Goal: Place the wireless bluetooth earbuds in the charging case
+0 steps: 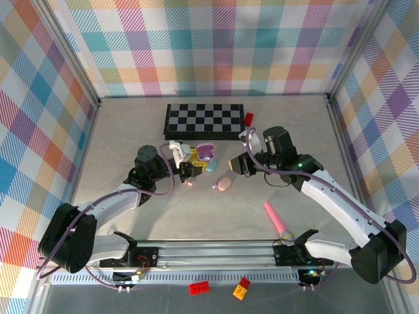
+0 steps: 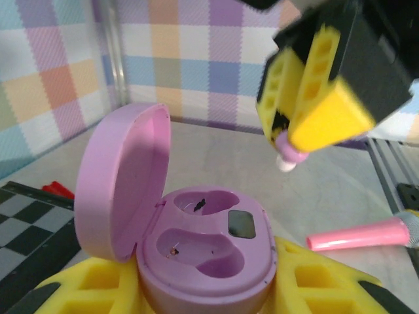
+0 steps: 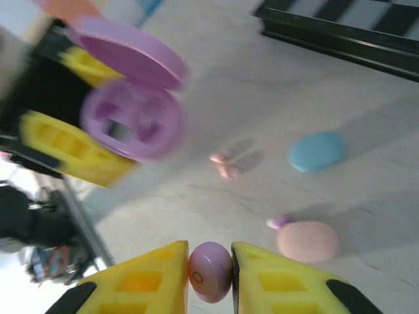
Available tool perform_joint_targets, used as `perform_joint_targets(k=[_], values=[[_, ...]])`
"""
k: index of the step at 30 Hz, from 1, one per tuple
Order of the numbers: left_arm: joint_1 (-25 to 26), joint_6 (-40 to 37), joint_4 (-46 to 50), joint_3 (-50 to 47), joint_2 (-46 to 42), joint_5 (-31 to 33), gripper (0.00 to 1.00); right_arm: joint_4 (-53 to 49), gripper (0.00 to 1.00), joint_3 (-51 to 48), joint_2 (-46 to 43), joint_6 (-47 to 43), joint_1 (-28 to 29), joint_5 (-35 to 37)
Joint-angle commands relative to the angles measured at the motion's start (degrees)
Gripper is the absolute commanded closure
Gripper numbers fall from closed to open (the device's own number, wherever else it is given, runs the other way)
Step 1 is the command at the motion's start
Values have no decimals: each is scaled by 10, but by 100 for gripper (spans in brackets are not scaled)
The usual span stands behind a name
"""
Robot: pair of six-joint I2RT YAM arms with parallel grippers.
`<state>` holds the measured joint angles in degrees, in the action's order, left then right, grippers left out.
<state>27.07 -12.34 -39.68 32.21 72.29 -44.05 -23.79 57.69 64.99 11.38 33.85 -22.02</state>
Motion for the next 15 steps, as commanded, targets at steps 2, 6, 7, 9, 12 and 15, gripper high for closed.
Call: perform_joint_targets(k=[2, 6, 7, 9, 12, 15], values=[[32, -59, 77, 32, 3, -17, 66, 45, 78, 25, -14, 18, -4, -135], [51, -70, 93, 44, 8, -19, 66, 53, 79, 29, -9, 21, -4, -156], [53, -71, 93, 47, 10, -19, 66, 55, 79, 29, -8, 22, -4, -160], [56, -70, 91, 50, 13, -20, 66, 56, 79, 30, -3, 22, -4, -165], [61, -67, 87, 54, 18, -24, 66, 52, 78, 30, 3, 18, -3, -165], [65, -66, 86, 57, 20, -28, 66, 52, 78, 24, 6, 15, -4, -154]])
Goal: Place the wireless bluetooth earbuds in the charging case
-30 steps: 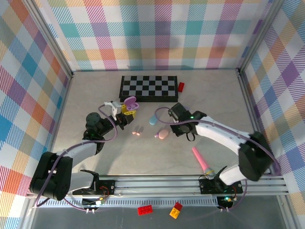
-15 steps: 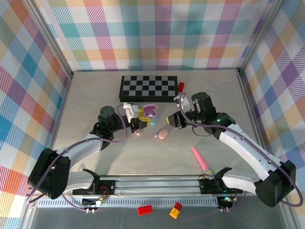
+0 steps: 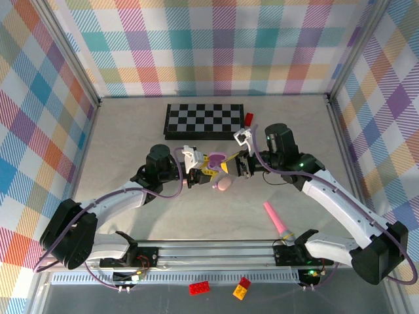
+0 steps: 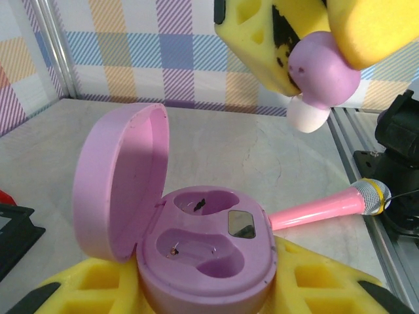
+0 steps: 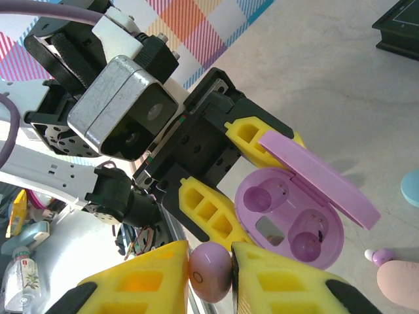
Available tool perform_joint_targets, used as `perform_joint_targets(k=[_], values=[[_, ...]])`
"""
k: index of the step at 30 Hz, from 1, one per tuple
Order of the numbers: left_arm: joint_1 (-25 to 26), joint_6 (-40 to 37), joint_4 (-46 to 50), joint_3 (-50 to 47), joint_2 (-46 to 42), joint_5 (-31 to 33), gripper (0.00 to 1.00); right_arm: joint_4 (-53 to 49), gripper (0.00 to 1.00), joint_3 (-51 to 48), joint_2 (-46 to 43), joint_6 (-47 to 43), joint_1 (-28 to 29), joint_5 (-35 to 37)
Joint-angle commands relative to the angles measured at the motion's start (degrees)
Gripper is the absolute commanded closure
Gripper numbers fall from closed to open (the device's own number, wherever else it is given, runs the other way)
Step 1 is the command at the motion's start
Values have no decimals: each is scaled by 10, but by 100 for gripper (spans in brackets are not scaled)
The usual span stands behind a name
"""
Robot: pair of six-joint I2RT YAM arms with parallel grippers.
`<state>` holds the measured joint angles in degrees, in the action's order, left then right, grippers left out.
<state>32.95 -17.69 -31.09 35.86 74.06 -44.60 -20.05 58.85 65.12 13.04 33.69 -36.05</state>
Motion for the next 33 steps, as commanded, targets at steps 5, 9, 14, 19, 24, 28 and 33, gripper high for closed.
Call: perform_joint_targets(k=[5, 9, 14, 19, 24, 28, 33], values=[[10, -12, -4, 21, 0, -26, 66, 11, 78, 10, 14, -8, -2, 3], [11, -6, -11, 20, -3, -28, 66, 7, 78, 7, 20, -14, -2, 18], [11, 4, -23, 16, -8, -28, 66, 6, 78, 3, 25, -17, -2, 28], [11, 6, -24, 14, -15, -30, 66, 8, 78, 0, 29, -18, -2, 36], [11, 9, -30, 11, -21, -26, 66, 6, 78, -4, 35, -20, -2, 40], [11, 11, -33, 11, -22, -24, 66, 7, 78, -4, 39, -15, -2, 37], [11, 13, -36, 10, -21, -22, 66, 4, 78, -2, 41, -12, -2, 35]])
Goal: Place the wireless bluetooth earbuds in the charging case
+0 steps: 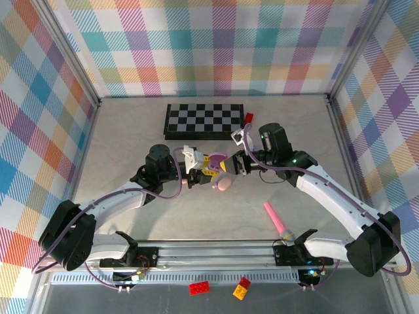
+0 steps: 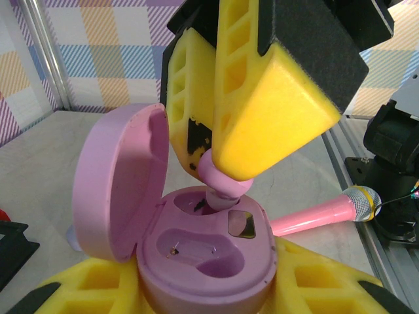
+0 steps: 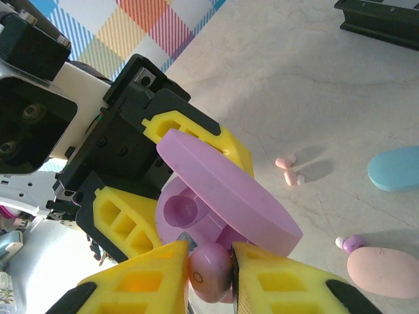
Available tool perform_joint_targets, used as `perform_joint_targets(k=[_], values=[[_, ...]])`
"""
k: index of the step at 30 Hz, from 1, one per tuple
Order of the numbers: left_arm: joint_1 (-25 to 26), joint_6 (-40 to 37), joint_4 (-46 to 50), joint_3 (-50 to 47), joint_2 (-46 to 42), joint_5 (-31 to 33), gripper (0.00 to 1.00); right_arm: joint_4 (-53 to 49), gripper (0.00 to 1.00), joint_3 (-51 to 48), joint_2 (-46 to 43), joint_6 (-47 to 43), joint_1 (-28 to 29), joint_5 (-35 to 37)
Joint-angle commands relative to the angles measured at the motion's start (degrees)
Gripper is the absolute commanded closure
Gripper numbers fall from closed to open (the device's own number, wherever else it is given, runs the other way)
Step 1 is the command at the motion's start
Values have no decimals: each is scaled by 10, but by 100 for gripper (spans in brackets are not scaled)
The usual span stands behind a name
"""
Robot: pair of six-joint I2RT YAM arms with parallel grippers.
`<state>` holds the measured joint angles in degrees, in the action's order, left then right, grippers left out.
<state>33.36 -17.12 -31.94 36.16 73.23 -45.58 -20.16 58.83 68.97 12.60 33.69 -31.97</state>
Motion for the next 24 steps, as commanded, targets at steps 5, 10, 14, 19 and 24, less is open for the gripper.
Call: perform_joint_targets(k=[5, 10, 14, 19, 24], values=[[6, 9, -31, 8, -13, -13, 66, -3, 77, 1, 11, -4, -2, 6], [6, 11, -31, 7, -13, -12, 66, -9, 65, 10, 6, 4, -2, 19], [6, 19, -48, 1, -6, -8, 66, -16, 61, 15, -10, 6, -3, 26], [-4, 34, -83, -9, 7, 4, 66, 4, 57, -12, -55, -3, -8, 17], [-51, 77, -152, -37, 16, 11, 66, 49, 56, -86, -102, 34, -13, 26]])
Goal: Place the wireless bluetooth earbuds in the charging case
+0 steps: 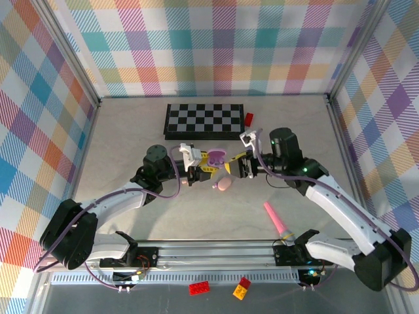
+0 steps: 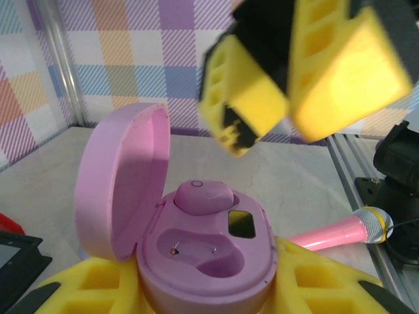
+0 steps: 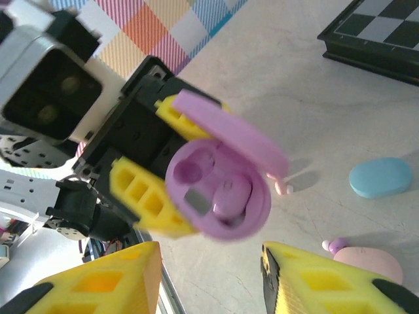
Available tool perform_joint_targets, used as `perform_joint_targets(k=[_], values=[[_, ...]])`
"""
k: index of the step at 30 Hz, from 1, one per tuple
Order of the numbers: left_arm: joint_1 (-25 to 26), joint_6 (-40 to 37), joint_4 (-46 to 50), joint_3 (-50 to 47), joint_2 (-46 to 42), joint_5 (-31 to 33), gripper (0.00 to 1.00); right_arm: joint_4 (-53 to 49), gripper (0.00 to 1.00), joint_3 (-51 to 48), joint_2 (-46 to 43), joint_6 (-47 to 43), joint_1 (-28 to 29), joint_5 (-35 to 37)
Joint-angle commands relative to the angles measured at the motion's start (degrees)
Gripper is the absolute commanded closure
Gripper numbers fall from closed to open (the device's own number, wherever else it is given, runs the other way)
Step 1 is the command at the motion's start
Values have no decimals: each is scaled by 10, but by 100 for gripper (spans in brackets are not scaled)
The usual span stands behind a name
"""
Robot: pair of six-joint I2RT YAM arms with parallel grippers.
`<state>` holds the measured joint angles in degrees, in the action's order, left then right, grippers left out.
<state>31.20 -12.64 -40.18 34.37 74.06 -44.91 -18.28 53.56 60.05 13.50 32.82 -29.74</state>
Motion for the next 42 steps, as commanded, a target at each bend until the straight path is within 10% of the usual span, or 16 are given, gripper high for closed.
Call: perform_joint_targets(k=[1, 15, 42], values=[[-40, 43, -85, -25, 8, 5, 66, 41, 56, -49, -15, 37, -5, 8], [-166, 103, -170, -72, -24, 32, 66, 84, 54, -51, 203, 149, 86, 140], [-187, 97, -153, -74, -50, 39, 66, 49, 53, 22, 382, 260, 143, 321]])
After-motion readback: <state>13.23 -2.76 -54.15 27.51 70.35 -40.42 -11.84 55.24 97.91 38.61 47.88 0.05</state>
